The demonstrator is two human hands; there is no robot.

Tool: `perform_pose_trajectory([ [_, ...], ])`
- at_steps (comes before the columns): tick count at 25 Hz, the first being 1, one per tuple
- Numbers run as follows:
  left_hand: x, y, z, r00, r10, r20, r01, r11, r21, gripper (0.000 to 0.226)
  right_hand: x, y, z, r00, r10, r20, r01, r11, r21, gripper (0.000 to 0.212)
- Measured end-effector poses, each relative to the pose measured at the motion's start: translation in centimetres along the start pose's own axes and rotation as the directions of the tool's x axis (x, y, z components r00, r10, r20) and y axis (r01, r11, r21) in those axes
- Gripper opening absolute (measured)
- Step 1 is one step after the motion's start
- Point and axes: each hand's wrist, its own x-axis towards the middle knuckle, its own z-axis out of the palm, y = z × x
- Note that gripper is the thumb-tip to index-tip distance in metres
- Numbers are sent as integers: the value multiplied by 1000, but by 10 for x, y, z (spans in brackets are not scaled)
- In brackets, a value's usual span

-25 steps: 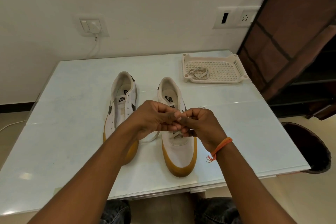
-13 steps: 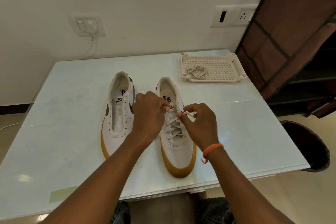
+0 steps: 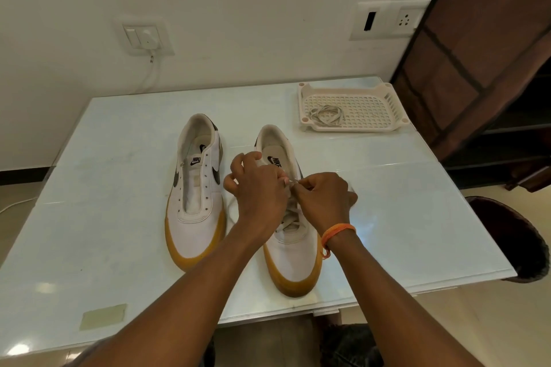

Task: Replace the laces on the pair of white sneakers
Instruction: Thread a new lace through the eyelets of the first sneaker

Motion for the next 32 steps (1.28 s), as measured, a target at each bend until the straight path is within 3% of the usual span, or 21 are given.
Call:
perform_pose_trajectory([
  [4,-3,4,2,989,-145,20,146,981,-130,12,-3,0,0,1000,6,17,-7,999,40,37],
  [7,-5,3,5,989,-146,-8,144,984,-108,12,-2,1,2,1000,-6,15,5,996,85,34],
  [12,5,-5,8,988,-133,77,143,979,-143,8,-1,2,-7,994,-51,101,45,997,61,25],
  [16,6,-5,3,983,-96,158,124,975,-183,11,12,14,-11,987,-13,157,-36,950,309,9],
  [19,6,-3,0,982,-96,165,120,983,-139,11,13,18,-8,987,-22,161,-33,944,328,5],
  [23,6,-2,-2,978,-87,191,115,983,-141,14,14,21,-11,975,2,222,-115,861,496,1],
  [25,5,-1,-3,975,-80,205,110,984,-137,13,16,22,-10,963,14,270,-155,845,511,10],
  [29,4,1,-11,979,-69,190,70,998,3,8,20,17,-6,963,59,262,-174,880,442,15],
  [32,7,1,-17,973,-37,229,17,996,88,15,27,18,-17,961,146,233,-255,793,553,19],
])
